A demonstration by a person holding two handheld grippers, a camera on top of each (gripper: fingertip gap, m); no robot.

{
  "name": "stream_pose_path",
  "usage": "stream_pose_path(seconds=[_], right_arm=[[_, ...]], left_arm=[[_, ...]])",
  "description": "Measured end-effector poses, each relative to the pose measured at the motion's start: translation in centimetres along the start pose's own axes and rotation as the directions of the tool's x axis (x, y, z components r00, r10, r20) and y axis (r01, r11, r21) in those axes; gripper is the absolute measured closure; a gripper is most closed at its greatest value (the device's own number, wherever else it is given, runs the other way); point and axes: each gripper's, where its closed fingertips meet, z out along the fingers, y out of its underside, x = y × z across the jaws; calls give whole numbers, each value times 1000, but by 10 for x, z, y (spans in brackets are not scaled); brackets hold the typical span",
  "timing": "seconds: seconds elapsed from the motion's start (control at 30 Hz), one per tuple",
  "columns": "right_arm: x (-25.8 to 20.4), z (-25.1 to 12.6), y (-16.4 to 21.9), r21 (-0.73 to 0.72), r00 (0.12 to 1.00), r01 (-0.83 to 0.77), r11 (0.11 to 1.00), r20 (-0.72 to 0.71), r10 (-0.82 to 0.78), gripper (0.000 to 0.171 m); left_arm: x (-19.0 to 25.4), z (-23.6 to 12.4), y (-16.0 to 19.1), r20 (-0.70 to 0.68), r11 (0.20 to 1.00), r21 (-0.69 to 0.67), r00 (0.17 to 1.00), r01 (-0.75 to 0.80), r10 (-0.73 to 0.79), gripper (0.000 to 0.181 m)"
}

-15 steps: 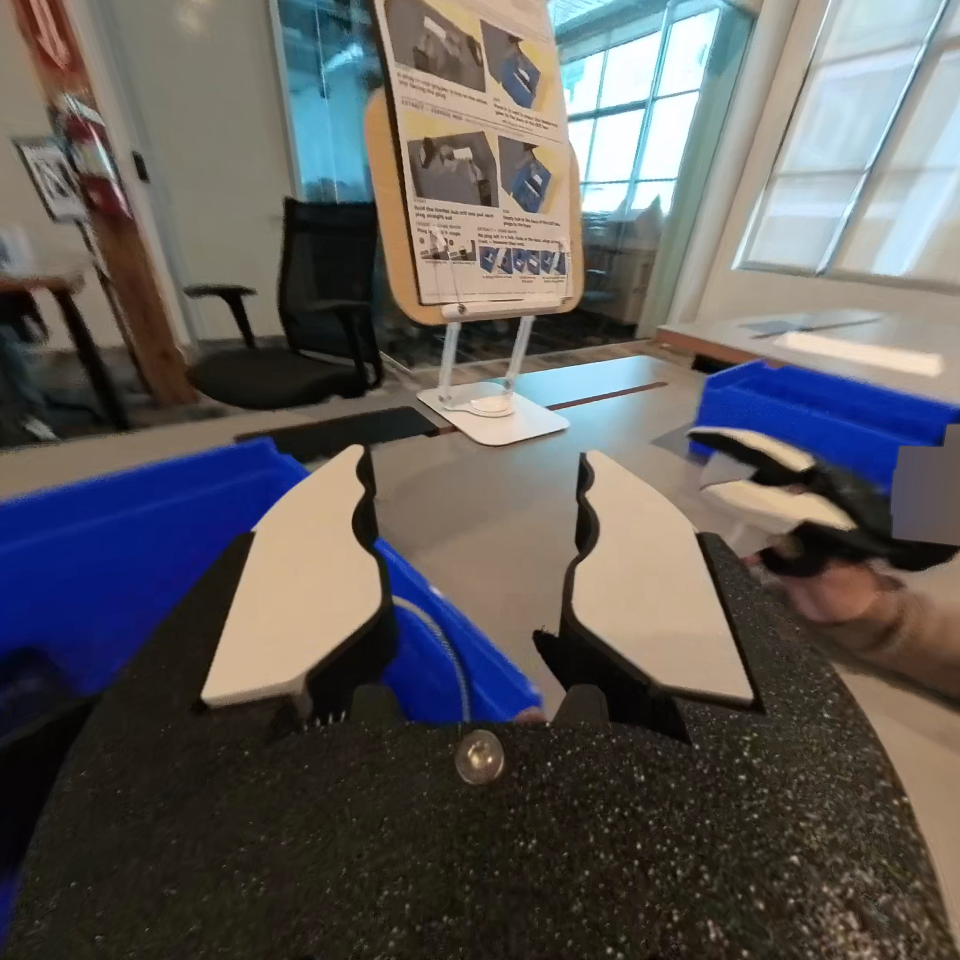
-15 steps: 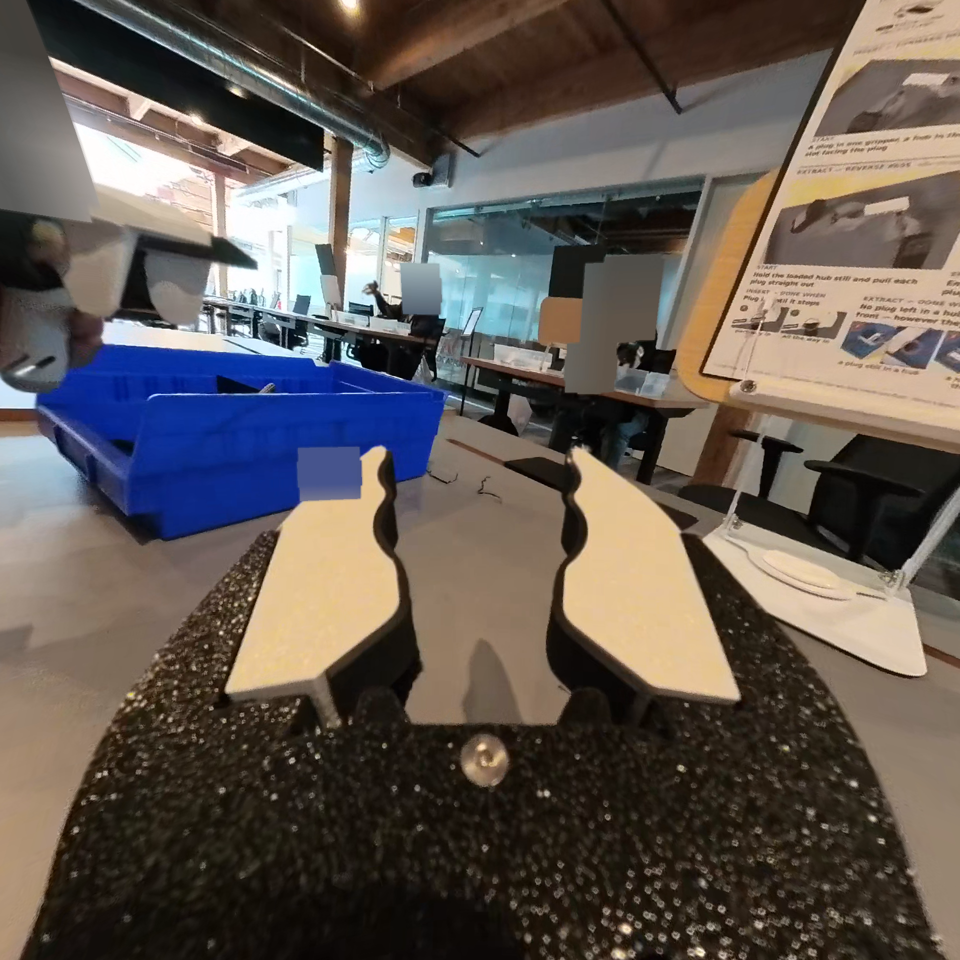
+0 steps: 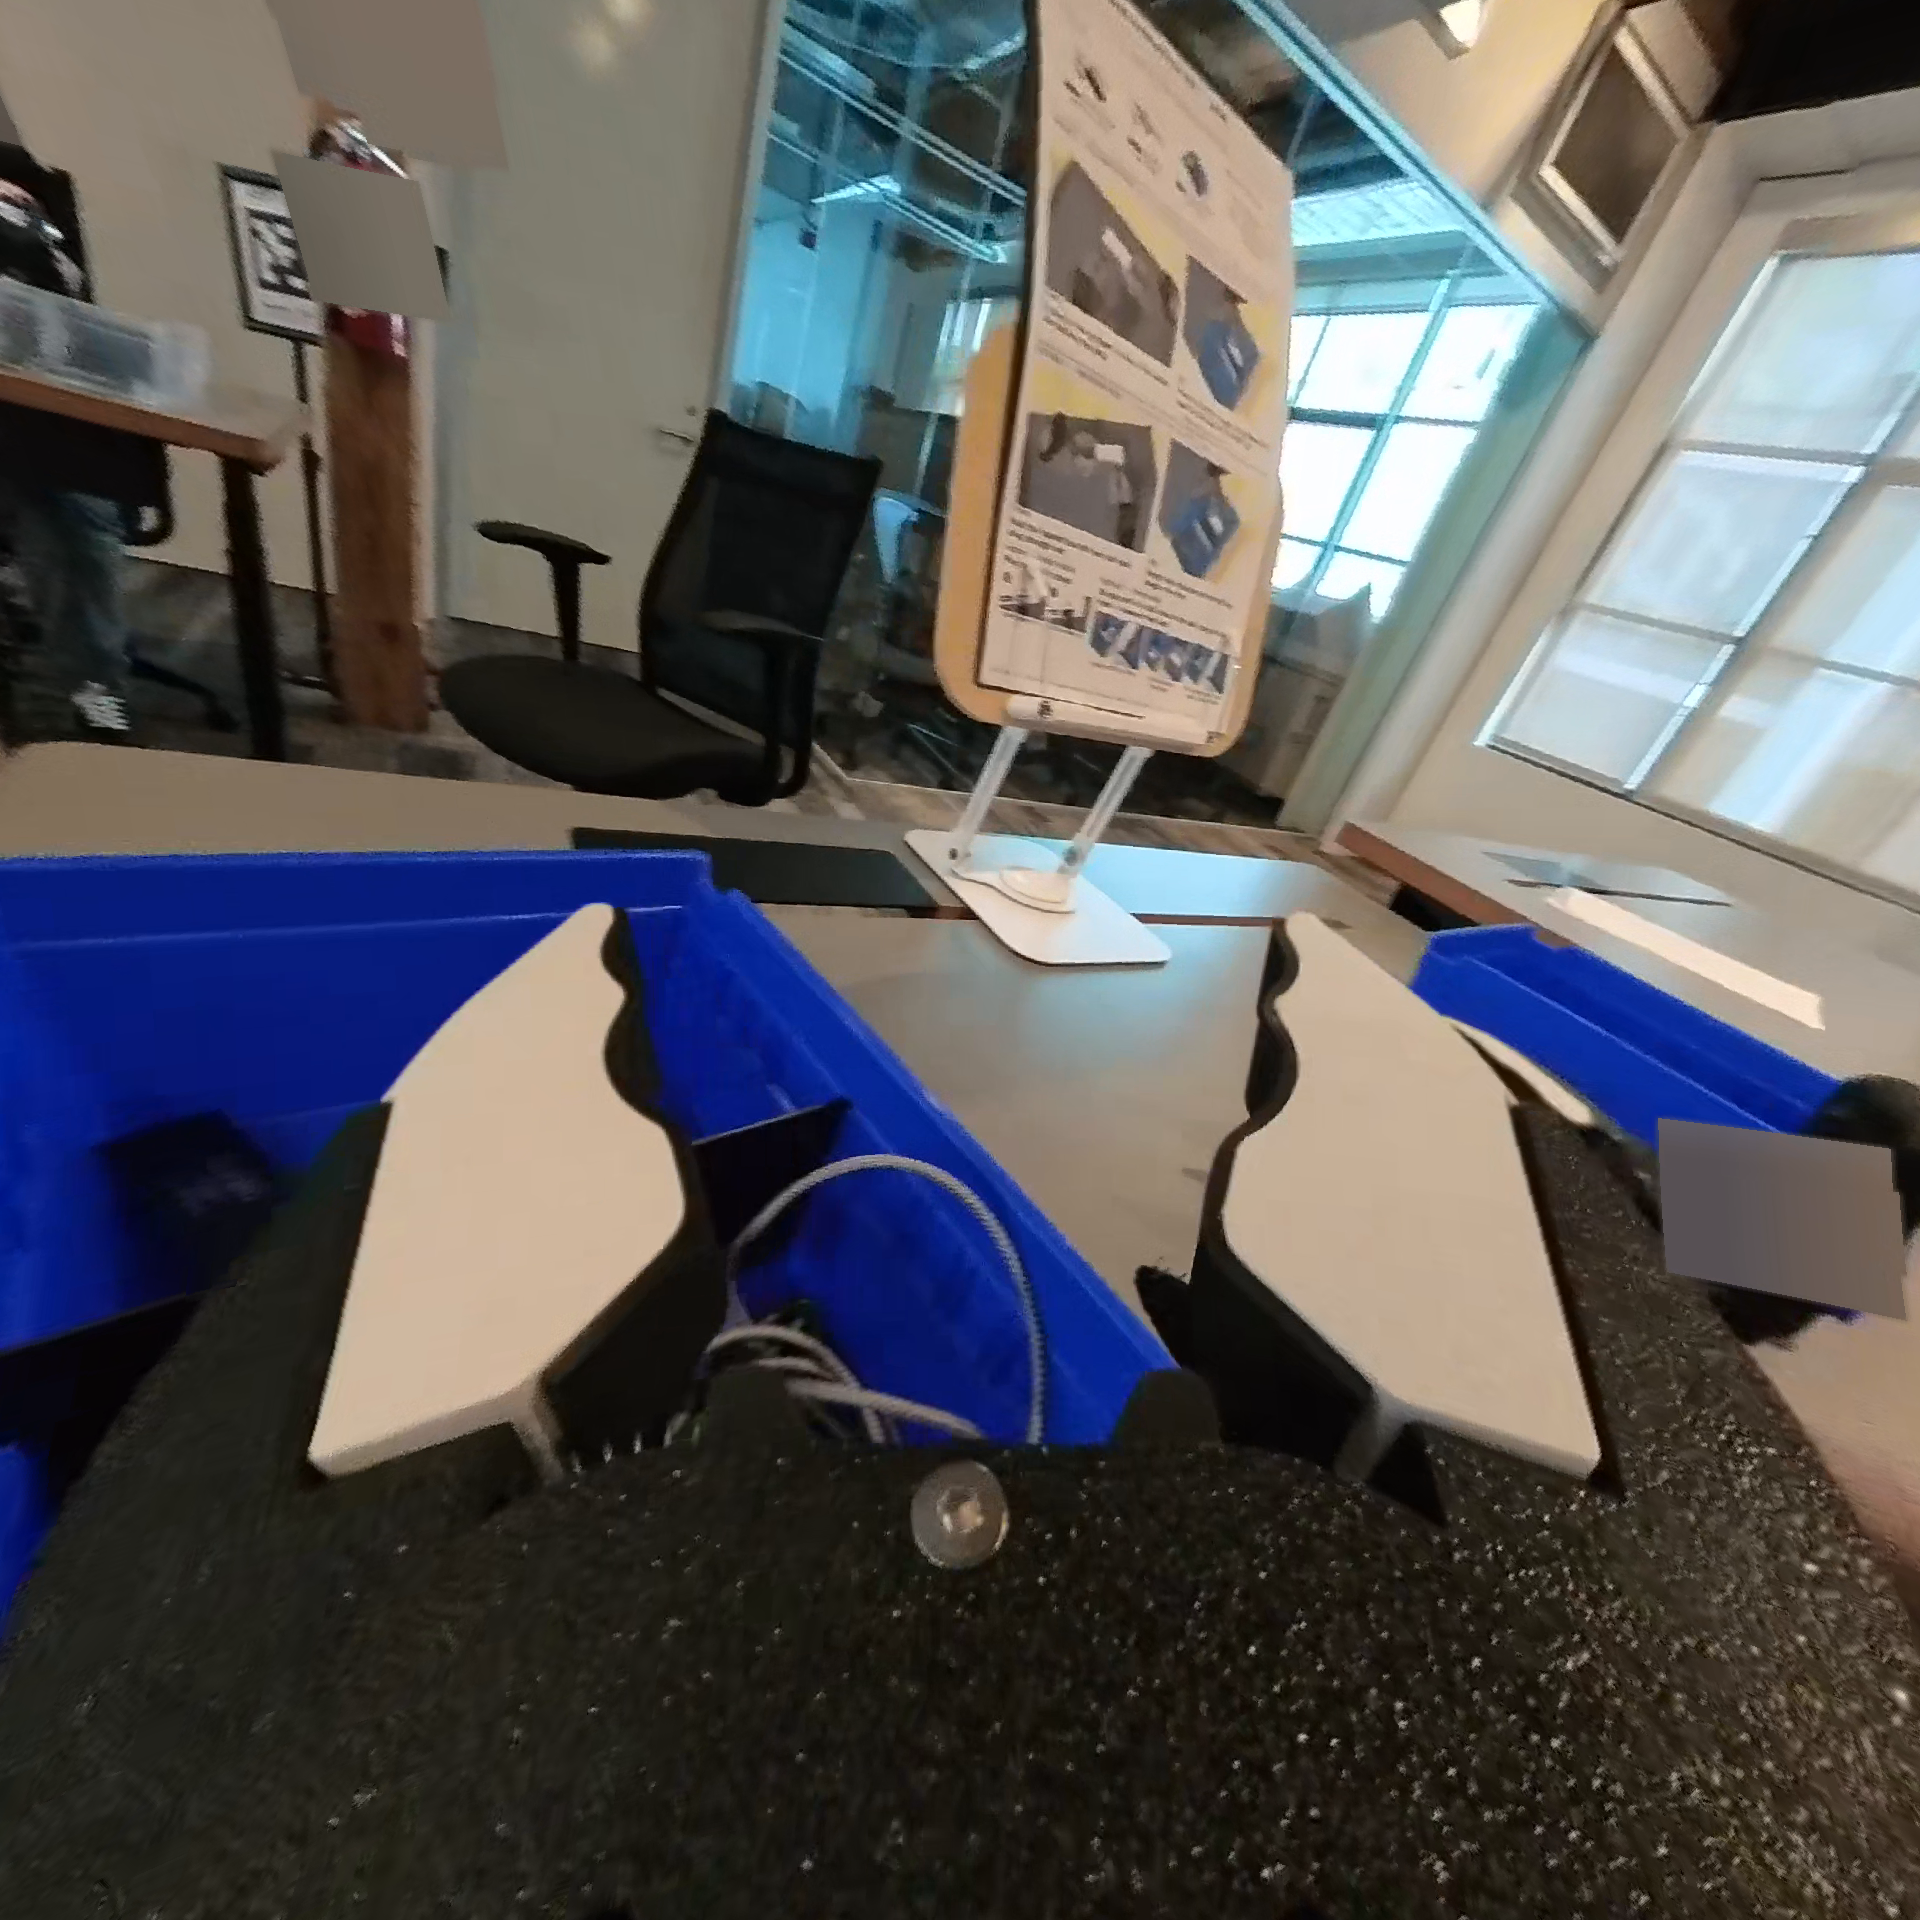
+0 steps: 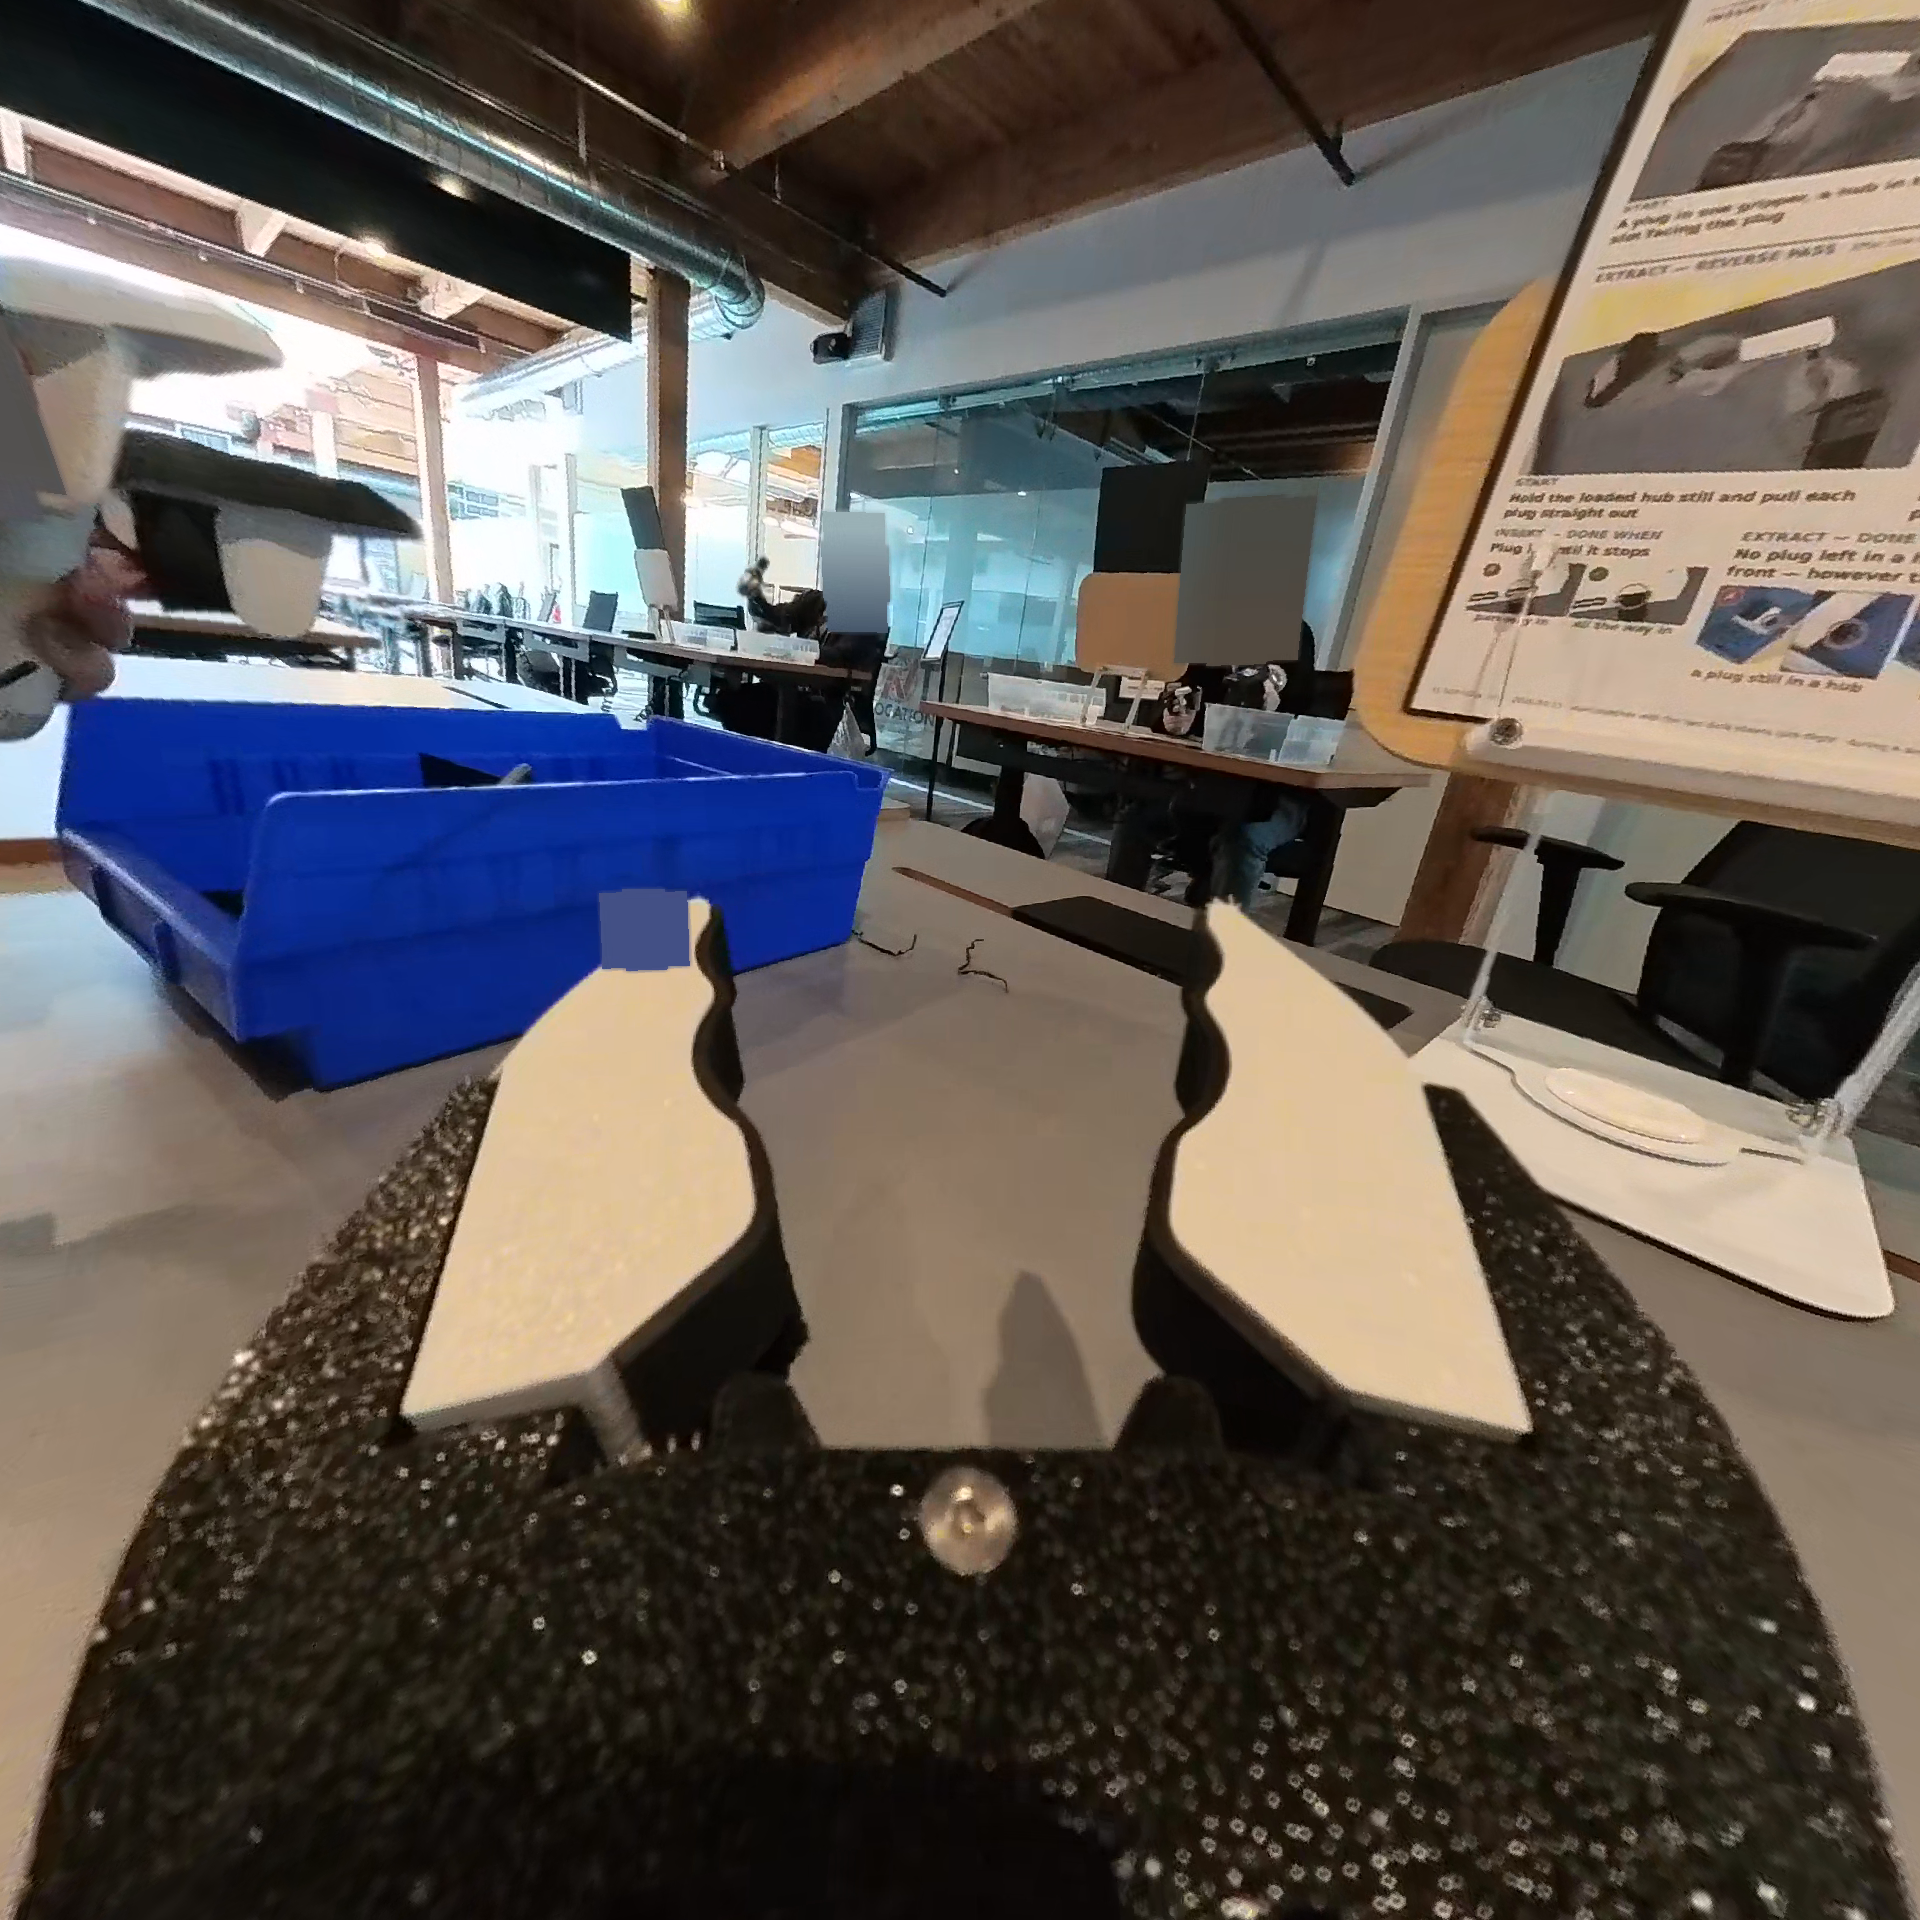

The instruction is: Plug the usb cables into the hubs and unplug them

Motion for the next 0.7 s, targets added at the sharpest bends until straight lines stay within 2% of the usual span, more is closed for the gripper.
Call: stream_pose_path(seconds=[0.17, 0.5, 0.7], right_arm=[[-5, 2, 1, -10, 999, 47, 999, 7, -47, 88], [-17, 8, 5, -33, 990, 134, 990, 39, -133, 88], [-27, 23, 5, -36, 990, 123, 992, 74, -120, 87]], left_arm=[[-26, -9, -3, 100, 999, -3, 994, -37, 37, 68], [-55, -22, -7, 222, 997, 12, 972, -77, 72, 82], [-63, -25, -7, 228, 998, 22, 973, -53, 47, 85]])
